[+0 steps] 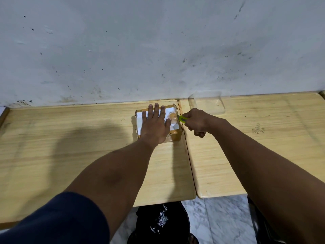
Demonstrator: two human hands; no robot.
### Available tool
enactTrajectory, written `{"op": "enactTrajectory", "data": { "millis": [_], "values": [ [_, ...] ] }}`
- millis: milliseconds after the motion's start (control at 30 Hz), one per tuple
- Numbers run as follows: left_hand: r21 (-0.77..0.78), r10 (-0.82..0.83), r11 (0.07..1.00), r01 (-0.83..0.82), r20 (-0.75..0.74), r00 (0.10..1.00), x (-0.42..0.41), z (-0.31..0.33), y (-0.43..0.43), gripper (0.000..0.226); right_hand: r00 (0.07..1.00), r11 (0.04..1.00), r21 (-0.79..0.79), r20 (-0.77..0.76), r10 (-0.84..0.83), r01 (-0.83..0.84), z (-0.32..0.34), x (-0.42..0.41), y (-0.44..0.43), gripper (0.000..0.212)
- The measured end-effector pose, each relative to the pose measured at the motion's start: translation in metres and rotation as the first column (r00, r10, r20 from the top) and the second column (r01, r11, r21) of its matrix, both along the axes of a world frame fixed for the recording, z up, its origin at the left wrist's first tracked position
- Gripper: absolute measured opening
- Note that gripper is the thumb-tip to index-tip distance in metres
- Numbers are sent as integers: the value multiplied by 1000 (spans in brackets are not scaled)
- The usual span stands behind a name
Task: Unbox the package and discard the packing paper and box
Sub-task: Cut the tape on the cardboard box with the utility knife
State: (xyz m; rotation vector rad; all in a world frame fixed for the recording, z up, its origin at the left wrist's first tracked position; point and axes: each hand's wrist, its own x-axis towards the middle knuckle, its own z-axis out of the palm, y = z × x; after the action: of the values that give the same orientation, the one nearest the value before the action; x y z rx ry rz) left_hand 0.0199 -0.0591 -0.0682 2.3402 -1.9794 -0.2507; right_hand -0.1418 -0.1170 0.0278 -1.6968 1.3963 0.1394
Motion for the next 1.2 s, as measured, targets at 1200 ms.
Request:
{"op": "enactTrajectory", "data": {
  "millis": [1200],
  "values": [
    [-126,-510,855,503,-27,860,64,1,6,58,955,942,237,118,-272,239,-21,-67,13,41]
  ]
}}
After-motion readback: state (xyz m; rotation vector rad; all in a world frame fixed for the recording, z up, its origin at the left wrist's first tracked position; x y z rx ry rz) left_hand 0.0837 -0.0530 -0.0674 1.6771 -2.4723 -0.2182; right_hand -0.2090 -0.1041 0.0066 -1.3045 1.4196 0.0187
